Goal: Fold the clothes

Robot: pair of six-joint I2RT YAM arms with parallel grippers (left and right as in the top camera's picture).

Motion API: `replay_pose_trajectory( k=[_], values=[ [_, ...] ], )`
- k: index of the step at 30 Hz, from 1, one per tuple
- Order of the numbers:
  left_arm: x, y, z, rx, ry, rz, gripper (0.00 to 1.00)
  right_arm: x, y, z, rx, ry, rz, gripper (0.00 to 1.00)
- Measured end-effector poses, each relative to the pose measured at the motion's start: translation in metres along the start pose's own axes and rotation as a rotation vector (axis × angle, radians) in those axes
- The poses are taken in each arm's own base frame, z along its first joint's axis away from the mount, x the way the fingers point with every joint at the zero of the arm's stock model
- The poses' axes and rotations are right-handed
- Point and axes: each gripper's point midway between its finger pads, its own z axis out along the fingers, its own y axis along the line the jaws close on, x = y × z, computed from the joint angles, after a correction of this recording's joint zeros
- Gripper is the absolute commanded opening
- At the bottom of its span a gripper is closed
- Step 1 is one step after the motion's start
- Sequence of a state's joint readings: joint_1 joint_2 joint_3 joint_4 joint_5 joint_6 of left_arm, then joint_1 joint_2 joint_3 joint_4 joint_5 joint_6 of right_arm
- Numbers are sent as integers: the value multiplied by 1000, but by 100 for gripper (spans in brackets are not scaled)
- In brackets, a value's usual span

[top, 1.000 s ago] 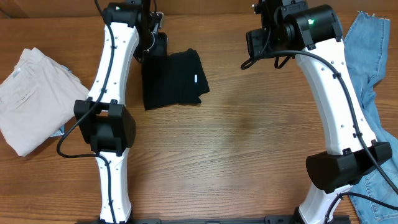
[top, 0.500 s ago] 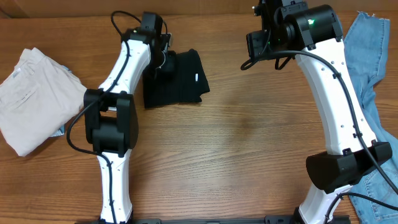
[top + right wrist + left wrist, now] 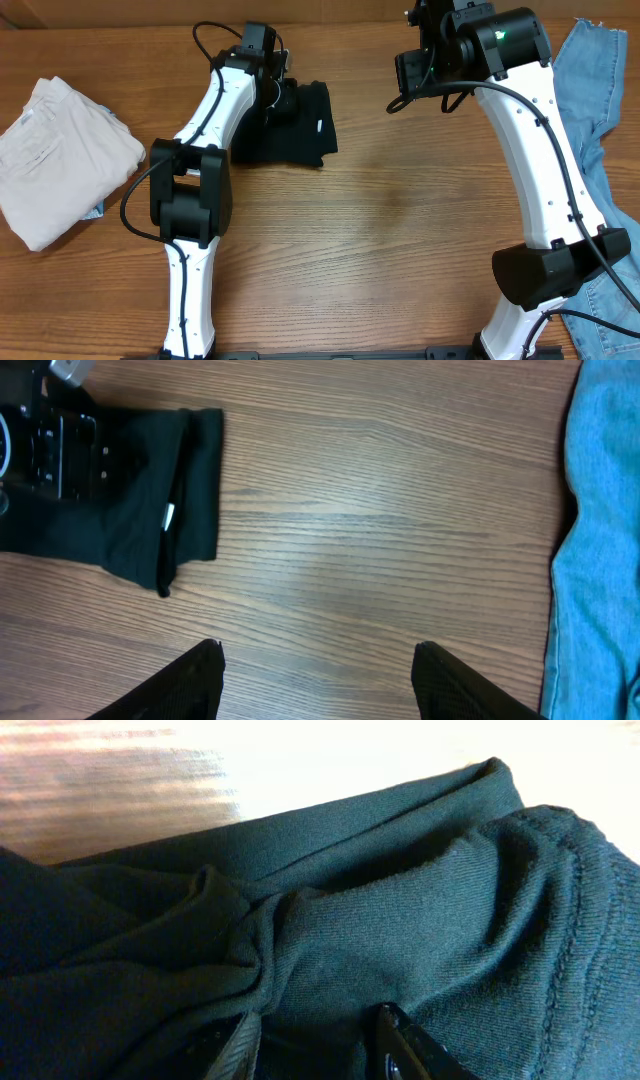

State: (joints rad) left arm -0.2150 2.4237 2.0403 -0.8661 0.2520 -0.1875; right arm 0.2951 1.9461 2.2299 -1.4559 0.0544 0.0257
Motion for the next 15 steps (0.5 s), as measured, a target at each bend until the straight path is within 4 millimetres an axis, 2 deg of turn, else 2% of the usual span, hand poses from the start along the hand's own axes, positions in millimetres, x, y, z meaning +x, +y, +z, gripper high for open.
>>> replay_pose_trajectory(
  k=[9,13,15],
  values=[
    [16,0,-5,22,77,-15,45,1,0,0,-2,2,0,64],
    [46,8,-14,21,206,-70,39,1,0,0,-2,2,0,64],
    [70,12,-22,10,308,-106,33,1,0,0,-2,2,0,64]
  ],
)
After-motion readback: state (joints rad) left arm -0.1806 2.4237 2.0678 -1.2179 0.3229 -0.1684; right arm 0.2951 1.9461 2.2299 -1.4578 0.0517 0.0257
